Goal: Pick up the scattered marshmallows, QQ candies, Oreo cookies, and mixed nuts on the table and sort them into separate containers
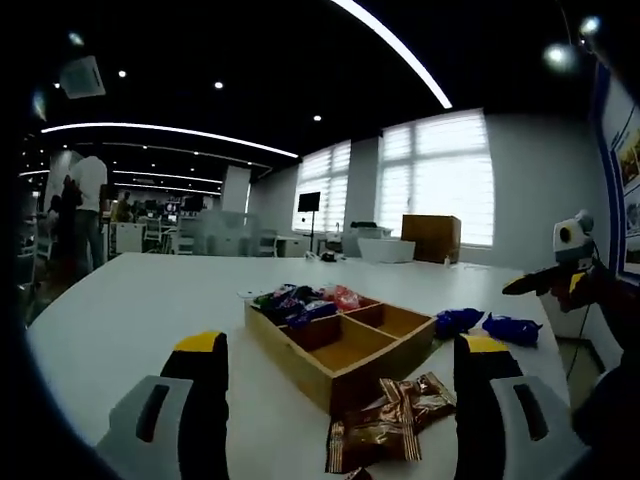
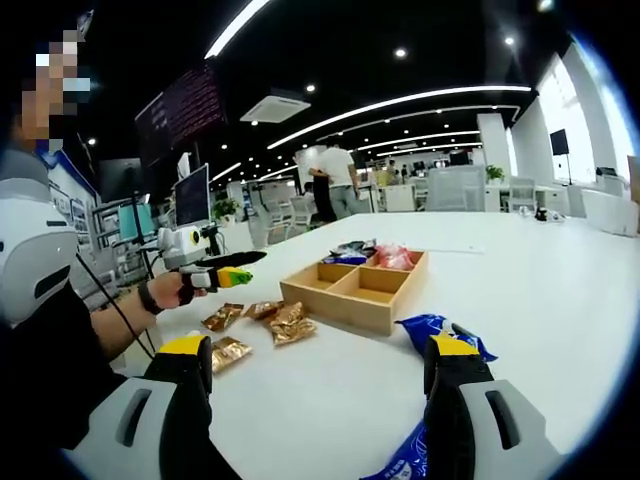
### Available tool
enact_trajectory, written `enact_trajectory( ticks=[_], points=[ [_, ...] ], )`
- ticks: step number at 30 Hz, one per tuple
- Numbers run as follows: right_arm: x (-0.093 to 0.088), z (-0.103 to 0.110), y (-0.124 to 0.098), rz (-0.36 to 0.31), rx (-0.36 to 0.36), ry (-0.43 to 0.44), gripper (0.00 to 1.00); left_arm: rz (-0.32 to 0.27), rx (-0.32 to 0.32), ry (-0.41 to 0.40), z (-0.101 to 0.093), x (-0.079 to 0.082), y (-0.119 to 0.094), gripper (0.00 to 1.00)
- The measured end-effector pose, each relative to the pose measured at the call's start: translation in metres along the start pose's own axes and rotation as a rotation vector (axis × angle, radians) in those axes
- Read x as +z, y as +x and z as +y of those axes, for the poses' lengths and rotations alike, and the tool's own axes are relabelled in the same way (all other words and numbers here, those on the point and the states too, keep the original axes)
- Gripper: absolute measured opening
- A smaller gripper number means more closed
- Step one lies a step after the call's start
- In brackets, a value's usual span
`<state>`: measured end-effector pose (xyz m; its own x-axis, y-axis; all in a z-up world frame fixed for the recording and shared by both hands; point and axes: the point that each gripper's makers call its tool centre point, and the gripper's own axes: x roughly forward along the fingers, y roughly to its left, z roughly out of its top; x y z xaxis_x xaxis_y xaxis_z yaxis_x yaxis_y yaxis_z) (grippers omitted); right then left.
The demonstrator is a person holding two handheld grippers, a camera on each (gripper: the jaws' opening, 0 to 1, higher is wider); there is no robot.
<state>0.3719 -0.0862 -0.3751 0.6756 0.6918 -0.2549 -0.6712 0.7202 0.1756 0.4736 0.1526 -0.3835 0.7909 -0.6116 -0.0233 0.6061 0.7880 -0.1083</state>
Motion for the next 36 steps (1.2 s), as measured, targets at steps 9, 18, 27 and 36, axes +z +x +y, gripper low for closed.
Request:
enact_trajectory(
  ticks=[9, 18, 27, 36],
  points=[
    [0.001, 0.0, -0.001, -0.005, -0.003, 0.002, 0.83, 0.018, -0.013, -0.007, -0.008, -0.003, -0.017, 0.97],
    [0.002, 0.003, 0.001, -0.006, 0.004, 0.001, 0.83, 0.042, -0.014, 0.005, -0.018, -0.004, -0.037, 0.97],
    [0.001, 0.006, 0.003, 0.001, 0.014, -0.002, 0.83, 0.069, -0.024, 0.025, -0.027, -0.005, -0.054, 0.97],
    [0.001, 0.004, 0.0, -0.006, 0.006, -0.001, 0.83, 0.129, -0.015, 0.037, -0.03, -0.011, -0.065, 0.97]
  ],
)
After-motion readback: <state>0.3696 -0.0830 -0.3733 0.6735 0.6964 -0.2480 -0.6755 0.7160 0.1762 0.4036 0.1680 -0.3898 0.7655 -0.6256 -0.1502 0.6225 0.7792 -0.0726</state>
